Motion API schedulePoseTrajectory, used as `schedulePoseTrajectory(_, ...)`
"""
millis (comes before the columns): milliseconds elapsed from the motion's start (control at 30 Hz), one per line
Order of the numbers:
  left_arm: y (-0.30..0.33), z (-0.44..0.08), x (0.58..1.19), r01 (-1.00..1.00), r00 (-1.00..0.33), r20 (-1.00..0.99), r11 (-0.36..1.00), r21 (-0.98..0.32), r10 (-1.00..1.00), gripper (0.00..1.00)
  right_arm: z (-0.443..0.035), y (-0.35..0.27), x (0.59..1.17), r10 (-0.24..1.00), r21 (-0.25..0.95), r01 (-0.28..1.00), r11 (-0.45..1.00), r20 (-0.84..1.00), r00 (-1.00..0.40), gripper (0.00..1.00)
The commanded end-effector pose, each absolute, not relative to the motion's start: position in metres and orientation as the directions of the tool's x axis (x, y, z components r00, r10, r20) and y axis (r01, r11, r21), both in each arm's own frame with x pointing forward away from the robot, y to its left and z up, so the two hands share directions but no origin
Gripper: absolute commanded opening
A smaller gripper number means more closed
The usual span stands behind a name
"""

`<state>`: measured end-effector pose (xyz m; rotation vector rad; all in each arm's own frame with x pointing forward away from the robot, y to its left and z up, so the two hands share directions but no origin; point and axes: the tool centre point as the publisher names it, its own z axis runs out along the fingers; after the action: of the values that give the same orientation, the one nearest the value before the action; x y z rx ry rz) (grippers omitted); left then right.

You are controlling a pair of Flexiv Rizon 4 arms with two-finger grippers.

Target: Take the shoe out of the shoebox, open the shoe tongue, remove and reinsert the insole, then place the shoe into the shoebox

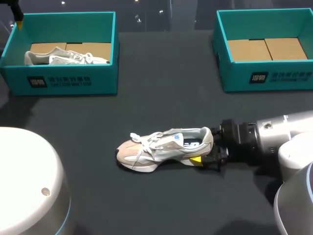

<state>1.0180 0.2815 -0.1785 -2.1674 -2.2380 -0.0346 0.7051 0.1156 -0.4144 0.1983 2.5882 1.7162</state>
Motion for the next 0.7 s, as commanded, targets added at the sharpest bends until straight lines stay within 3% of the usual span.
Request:
schedulePoseTrajectory(33,0.282,-0.178,1.018,1.000,-0.031,0.035,0.031,-0.002,0.999,1.00,-0.413,0.115,0.705,0.123,0.918,0.090,0.387,0.046,-0.991,0.00)
schedulePoseTrajectory(300,0.282,-0.178,1.018,1.000,-0.031,0.035,0.031,-0.002,0.999,1.00,-0.413,0.115,0.705,0.123,0.918,0.090,0.387,0.046,-0.991,0.00)
schedulePoseTrajectory(633,0.201,-0.174,0.964,0.776,-0.622,0.053,0.625,-0.084,0.781,1.00,-0.413,0.115,0.705,0.123,0.918,0.090,0.387,0.046,-0.991,0.00)
schedulePoseTrajectory(700,0.189,-0.171,0.953,0.684,-0.728,0.037,0.728,-0.035,0.685,1.00,-0.413,0.115,0.705,0.123,0.918,0.090,0.387,0.046,-0.991,0.00)
